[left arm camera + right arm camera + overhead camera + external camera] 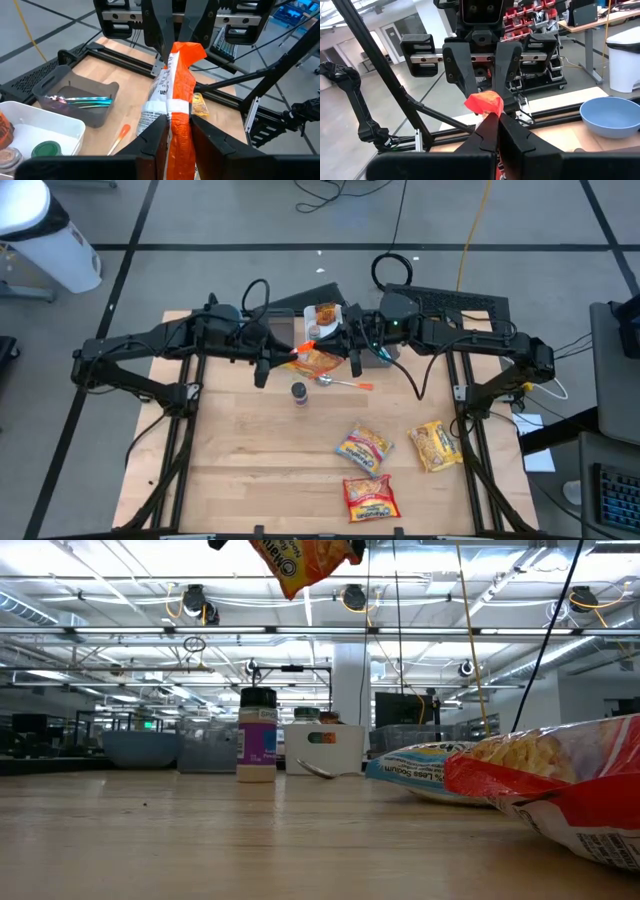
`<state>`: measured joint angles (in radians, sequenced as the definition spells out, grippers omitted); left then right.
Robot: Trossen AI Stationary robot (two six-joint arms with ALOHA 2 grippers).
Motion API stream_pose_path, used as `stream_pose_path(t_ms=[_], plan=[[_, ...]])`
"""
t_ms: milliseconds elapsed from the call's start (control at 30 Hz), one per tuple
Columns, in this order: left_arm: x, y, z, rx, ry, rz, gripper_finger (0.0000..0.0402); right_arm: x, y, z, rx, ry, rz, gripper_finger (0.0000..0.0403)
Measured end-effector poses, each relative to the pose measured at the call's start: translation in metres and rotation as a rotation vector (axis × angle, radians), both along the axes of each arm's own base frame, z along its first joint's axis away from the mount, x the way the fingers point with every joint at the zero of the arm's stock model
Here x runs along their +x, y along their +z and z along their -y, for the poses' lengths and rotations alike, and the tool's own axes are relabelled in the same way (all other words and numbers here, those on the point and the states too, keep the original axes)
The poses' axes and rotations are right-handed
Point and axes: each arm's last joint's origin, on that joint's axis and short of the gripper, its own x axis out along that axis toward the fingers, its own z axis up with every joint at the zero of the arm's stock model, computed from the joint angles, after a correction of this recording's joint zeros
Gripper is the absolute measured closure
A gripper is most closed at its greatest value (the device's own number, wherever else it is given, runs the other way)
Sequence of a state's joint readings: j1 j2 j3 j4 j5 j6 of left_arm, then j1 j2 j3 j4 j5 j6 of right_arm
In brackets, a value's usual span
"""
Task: Pick & Place Food Item
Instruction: Put the orange noodle pack into the left black bin
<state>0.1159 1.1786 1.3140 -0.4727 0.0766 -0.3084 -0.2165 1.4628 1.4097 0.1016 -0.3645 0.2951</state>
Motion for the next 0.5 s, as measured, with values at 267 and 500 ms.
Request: stream_pose_path(t_ms=[267,500], plan=[[0.0001,0.0007,-0.0015,0.004,0.026,0.007,0.0316,0.0,0.0,0.0,-0.004,0.002,0.001,0.0403],[0.0007,0.0026,-0.0017,0.007,0.03,0.027,0.0343,0.0,0.0,-0.0001,-0.004,0.003,0.001,0.0403]])
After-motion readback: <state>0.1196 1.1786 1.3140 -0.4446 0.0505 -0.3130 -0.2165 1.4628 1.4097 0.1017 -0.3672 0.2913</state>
